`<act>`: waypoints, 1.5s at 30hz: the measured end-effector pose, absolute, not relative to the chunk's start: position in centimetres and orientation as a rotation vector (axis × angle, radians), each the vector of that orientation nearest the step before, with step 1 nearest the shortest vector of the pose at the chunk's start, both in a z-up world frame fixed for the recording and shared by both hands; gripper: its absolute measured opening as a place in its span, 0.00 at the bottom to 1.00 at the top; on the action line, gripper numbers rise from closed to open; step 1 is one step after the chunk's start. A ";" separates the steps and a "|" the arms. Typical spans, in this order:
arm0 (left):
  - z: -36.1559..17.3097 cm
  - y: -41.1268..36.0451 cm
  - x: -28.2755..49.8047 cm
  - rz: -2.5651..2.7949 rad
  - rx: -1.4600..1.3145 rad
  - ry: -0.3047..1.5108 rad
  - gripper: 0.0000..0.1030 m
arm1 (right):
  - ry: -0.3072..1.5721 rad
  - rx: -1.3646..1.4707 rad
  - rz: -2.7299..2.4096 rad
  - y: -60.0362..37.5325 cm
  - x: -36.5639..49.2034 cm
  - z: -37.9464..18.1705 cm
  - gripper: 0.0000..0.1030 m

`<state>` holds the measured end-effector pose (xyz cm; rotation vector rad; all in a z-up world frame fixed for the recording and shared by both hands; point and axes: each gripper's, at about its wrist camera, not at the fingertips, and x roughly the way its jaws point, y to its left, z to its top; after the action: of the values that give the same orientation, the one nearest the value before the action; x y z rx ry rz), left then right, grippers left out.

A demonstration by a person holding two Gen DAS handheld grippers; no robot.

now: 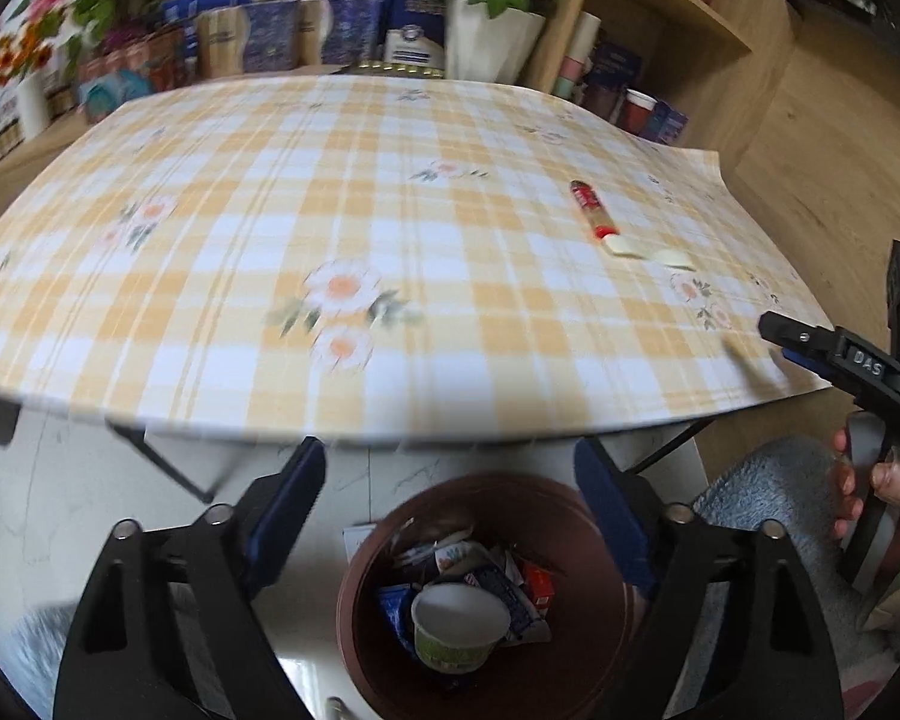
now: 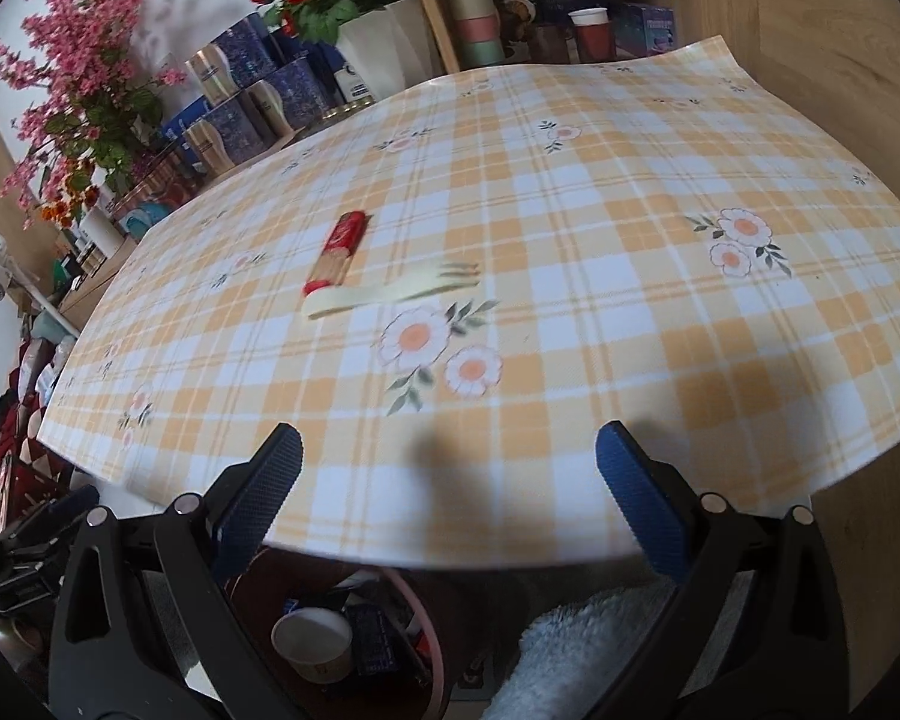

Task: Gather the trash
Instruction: 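Move both open grippers back up over the table, then grasp the red lighter with the left gripper while the right approaches the white plastic fork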

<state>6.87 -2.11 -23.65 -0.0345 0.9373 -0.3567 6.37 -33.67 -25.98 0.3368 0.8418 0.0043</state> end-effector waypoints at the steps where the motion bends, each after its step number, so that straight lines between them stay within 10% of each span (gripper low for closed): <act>1: -23.3 -2.6 7.5 -0.364 -0.022 0.934 0.77 | 0.837 0.342 -0.005 -34.0 6.9 -26.0 0.94; 28: -25.5 -22.6 27.3 -0.470 0.238 1.033 0.49 | 0.801 0.485 -0.049 -39.1 9.7 -27.3 0.87; 33: -25.5 -22.9 27.2 -0.459 0.298 0.999 0.22 | 0.814 0.486 -0.010 -38.4 9.7 -27.3 0.76; 38: -24.5 -20.8 26.5 -0.454 0.279 0.976 0.22 | 0.838 0.498 0.085 -36.6 10.2 -26.9 0.53; 45: -22.2 -14.8 24.5 -0.432 0.127 0.972 0.22 | 0.905 0.512 0.167 -33.0 12.8 -27.2 0.48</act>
<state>24.51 -14.82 -22.15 0.1270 0.9718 -0.4316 12.78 -33.00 -27.19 0.5124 0.9046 0.1666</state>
